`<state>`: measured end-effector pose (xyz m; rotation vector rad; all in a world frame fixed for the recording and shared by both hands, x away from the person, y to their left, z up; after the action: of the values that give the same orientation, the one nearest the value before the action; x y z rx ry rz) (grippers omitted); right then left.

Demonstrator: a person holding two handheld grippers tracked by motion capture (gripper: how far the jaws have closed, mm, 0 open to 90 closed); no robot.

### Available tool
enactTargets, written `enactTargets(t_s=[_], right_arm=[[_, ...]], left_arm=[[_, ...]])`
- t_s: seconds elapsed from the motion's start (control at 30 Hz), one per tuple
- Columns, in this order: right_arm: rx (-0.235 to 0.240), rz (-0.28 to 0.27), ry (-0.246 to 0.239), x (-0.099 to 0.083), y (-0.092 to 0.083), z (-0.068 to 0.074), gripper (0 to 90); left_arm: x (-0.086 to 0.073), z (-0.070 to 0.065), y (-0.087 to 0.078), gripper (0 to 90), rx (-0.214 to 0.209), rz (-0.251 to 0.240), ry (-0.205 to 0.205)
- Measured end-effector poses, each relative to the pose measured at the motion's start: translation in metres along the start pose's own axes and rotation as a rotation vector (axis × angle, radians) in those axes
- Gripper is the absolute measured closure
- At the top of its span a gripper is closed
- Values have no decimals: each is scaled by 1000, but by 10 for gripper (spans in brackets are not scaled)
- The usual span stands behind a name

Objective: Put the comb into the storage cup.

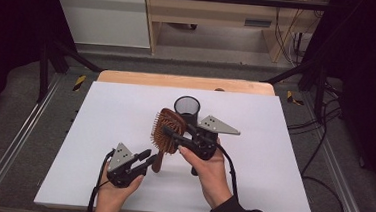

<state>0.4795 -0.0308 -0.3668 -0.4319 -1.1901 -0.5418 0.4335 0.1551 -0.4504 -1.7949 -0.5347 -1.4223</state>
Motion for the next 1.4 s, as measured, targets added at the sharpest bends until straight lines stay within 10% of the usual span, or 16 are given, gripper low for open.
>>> enactTargets(t_s=[0.43, 1.4], right_arm=[[-73, -25, 17, 9, -13, -23, 517], [-248, -83, 92, 32, -50, -79, 513]], left_arm=[[-1, 15, -4, 636, 74, -11, 0], [-3, 84, -42, 118, 223, -92, -15]])
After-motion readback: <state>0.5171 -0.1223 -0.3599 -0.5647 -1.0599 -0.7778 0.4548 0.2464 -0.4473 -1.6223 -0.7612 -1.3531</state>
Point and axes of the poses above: each handheld gripper's, and its own axes: y roughly forward along the jaws, x roughly out of its top, z roughly to its left, the point moved 4 cm from there along y, roughly forward along the jaws, and after that the axes turned 4 degrees about -z, right-handed, at the moved point
